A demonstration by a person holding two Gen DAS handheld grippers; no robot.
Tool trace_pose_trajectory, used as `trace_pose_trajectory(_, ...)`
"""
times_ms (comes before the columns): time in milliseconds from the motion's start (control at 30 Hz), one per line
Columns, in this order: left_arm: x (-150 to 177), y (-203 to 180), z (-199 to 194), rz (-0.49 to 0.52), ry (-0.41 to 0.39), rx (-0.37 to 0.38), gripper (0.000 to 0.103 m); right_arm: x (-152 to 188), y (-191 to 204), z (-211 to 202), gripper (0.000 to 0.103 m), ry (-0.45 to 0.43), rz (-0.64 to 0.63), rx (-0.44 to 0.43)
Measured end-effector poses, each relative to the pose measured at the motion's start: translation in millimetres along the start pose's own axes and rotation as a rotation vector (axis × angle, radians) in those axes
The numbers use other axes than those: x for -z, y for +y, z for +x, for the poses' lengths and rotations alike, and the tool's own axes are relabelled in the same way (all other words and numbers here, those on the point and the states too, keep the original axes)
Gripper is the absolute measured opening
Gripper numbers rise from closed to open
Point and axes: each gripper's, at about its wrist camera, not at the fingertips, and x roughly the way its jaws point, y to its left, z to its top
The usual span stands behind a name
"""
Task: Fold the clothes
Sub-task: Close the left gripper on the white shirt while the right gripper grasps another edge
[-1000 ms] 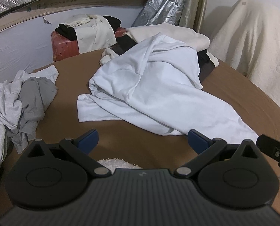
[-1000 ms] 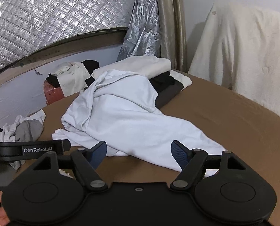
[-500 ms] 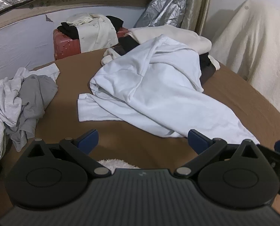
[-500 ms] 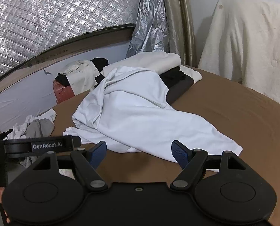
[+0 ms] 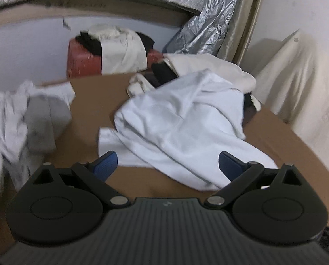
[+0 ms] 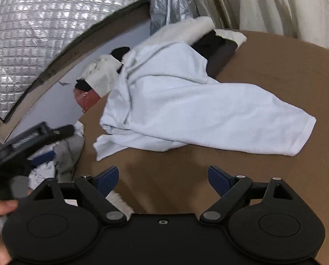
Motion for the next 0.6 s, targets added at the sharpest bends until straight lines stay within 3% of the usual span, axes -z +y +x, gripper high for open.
trace_pose_trajectory(100, -16, 9, 17, 0.030, 0.007, -0.008, 0.091, -12, -13, 24, 0.091, 0.017, -0.011, -0.020)
trace_pose_trajectory(200, -31, 23, 40, 0.052, 0.031, 0.069, 0.088, -27, -41, 48, 0.091, 0.074, 0.028, -0.088)
trace_pose_trajectory(267, -37, 30, 65, 0.102, 0.074, 0.078, 0.083, -35, -60, 58, 0.091, 0.098, 0.015, -0.066)
trace_pose_trajectory(333, -40, 35, 85, 0.164, 0.081, 0.052, 0.071, -44, -80, 69, 0.091, 0.121, 0.001, -0.043)
trace_pose_trajectory(467, -42, 45, 125, 0.255, 0.095, 0.027, 0.071, -52, -110, 81, 0.091, 0.116, -0.055, 0.013)
trace_pose_trajectory(600, -36, 48, 149, 0.262, 0.133, 0.059, 0.071, -44, -115, 90, 0.091, 0.111, -0.198, 0.057)
